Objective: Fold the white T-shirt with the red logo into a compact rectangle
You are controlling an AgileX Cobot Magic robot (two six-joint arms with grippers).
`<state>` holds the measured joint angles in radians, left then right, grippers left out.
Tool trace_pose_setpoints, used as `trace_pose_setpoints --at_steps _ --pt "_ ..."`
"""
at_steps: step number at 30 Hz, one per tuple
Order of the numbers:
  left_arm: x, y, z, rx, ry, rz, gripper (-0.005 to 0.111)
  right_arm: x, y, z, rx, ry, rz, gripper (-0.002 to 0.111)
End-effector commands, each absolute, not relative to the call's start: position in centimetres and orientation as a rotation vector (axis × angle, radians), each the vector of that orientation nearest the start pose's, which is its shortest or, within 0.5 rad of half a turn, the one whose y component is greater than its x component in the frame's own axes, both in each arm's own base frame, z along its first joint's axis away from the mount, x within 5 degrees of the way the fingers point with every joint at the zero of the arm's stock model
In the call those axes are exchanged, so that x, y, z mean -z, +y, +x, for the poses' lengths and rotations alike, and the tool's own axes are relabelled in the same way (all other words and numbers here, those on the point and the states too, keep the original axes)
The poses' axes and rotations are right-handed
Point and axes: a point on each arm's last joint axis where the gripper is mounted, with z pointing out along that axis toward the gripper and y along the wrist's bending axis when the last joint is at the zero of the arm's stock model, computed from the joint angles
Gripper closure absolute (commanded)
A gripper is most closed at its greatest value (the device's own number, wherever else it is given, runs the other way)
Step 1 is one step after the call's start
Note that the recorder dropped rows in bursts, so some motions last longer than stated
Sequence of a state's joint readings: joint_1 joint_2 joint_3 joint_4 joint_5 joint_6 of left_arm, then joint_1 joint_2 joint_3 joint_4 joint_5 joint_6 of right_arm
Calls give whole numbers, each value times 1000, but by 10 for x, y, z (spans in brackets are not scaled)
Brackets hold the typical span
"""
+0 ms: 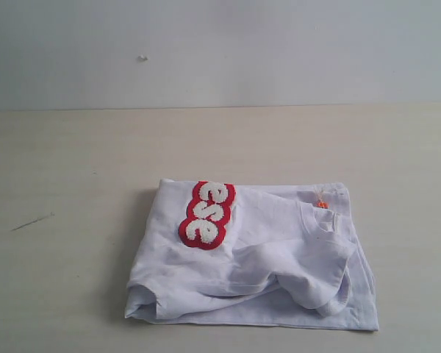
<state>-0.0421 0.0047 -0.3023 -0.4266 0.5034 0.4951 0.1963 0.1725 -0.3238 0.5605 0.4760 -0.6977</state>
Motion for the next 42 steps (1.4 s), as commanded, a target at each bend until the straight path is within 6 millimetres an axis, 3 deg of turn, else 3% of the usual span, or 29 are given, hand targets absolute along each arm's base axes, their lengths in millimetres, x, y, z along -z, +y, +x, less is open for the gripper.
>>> trace_pose_setpoints --at_steps 1,4,15,20,23,39,42 --pt "-258 -17 38 142 1604 183 107 -274 32 48 -212 1663 -518 101" --pt "-247 -16 41 137 1624 173 107 -274 32 48 -212 1663 -518 101" --pt "-248 -14 43 124 1594 158 107 -278 31 49 -203 1630 -485 101" --pt "-247 -15 42 124 1607 166 107 -257 27 52 -45 1715 -621 101" --pt "-245 -15 42 126 1624 178 107 -250 27 52 -73 1754 -606 101" --pt "-243 -16 42 130 1640 184 107 -248 27 53 -89 1762 -586 101" --pt "-236 -9 45 -73 1650 283 107 -248 27 53 -89 1762 -586 101"
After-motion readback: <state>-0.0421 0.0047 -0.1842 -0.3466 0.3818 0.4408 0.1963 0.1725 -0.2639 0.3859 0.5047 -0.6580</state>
